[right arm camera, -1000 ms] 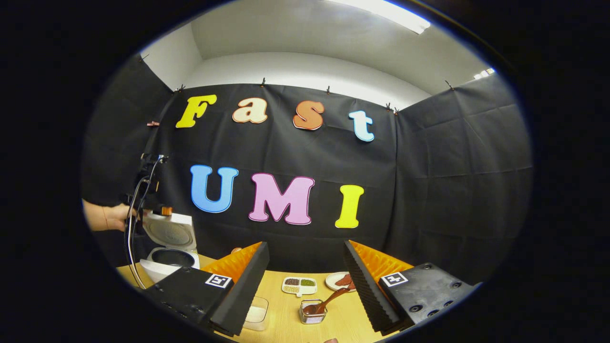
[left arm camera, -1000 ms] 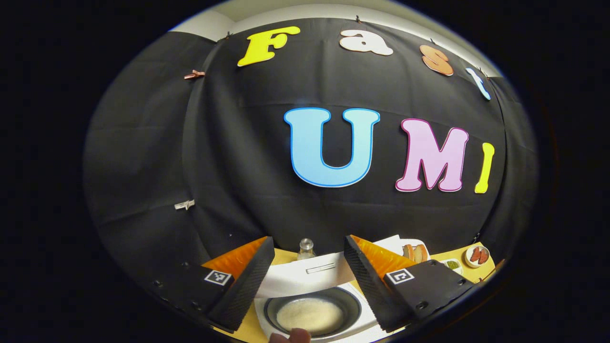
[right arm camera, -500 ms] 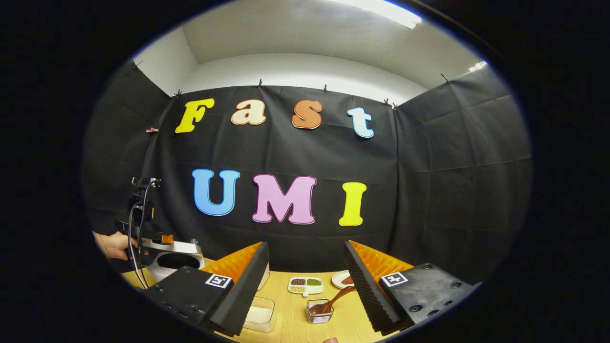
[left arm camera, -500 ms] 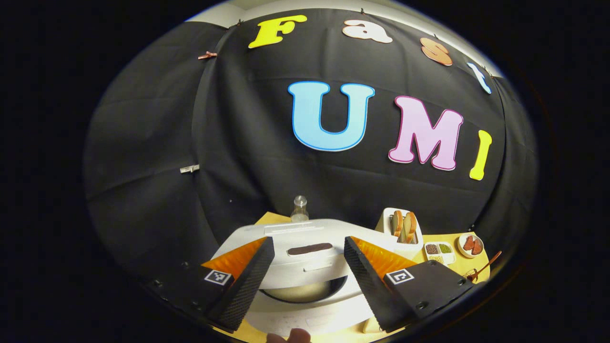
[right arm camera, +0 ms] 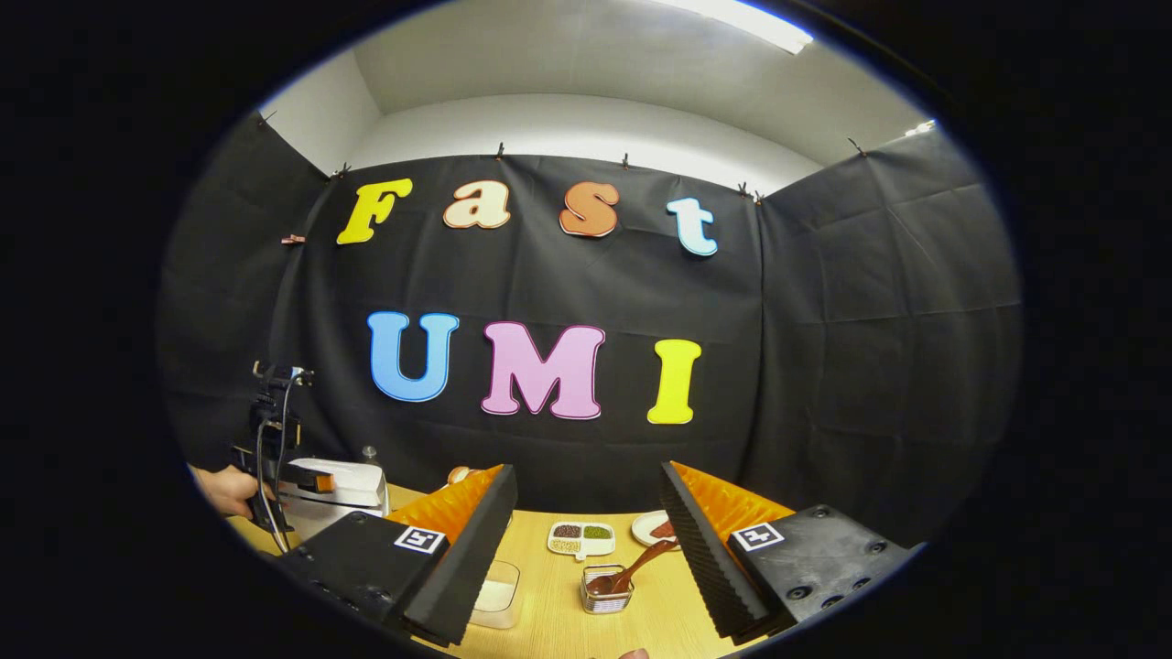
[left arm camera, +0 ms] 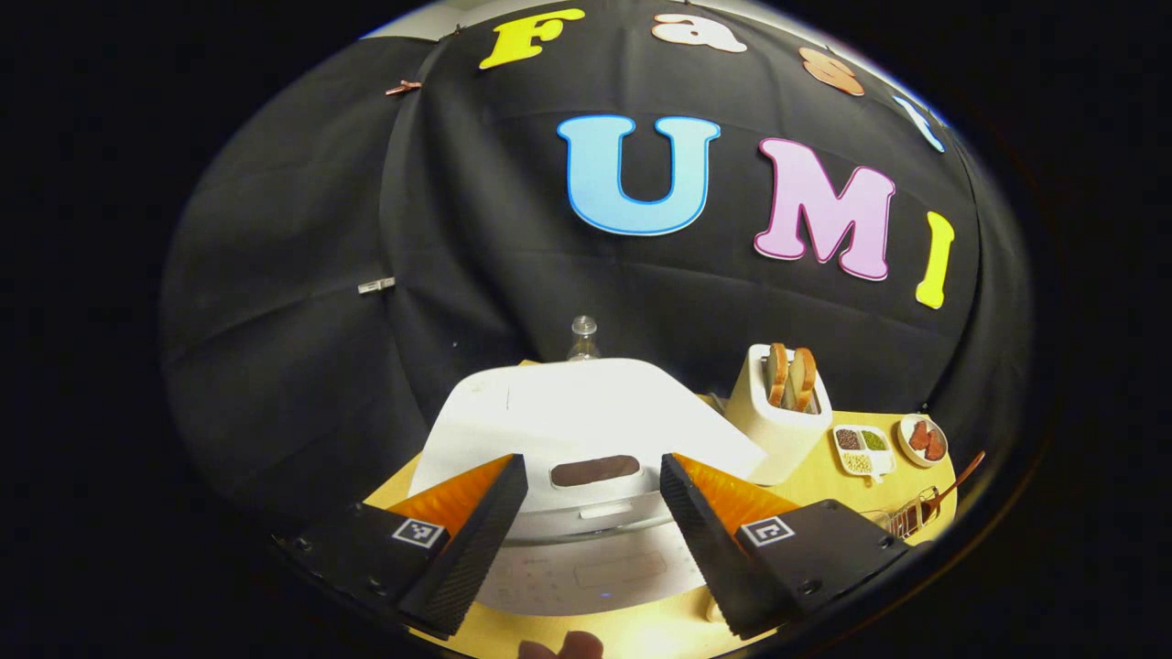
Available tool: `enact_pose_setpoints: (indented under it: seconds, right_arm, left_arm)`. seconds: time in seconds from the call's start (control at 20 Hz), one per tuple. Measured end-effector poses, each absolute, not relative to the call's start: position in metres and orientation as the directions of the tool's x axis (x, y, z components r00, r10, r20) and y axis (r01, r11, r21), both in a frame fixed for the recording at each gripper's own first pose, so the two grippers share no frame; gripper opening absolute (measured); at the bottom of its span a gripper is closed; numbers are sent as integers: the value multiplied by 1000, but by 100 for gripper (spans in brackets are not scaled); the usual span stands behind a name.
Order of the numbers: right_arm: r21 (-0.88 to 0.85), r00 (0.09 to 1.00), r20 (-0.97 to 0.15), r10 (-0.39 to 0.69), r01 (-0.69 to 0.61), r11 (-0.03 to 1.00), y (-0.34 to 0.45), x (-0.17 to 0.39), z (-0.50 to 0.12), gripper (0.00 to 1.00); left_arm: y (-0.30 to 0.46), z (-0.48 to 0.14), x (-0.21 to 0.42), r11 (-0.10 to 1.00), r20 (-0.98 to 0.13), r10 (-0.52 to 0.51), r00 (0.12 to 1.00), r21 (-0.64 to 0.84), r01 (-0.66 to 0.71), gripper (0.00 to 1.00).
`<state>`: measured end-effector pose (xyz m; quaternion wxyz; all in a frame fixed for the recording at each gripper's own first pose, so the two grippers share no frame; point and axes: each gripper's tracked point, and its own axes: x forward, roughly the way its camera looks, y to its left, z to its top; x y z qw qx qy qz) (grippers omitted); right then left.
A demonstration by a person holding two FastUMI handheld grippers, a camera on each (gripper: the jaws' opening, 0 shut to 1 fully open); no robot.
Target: Close the left gripper, press the button to open the rice cooker; take a wooden spoon from the chopstick holder with the right hand, scoop a spoonful of rice and pour it into the rice cooker, then put the wooden spoon back into the chopstick holder.
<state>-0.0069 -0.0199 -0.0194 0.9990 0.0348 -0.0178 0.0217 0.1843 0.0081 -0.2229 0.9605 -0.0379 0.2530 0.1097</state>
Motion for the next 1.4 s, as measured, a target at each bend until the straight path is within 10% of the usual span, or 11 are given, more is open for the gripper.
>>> enact_pose_setpoints:
  seconds: [0.8, 1.4]
  right_arm:
    - [38, 999, 16, 40, -41, 998, -24, -13, -24, 98]
    - [-11, 998, 46, 35, -34, 999, -18, -19, -14, 98]
  left_arm:
    - [-3, -262, 191, 973, -573, 193, 797, 7, -230, 100]
    - [6, -200, 202, 982, -349, 180, 920, 11, -188, 96]
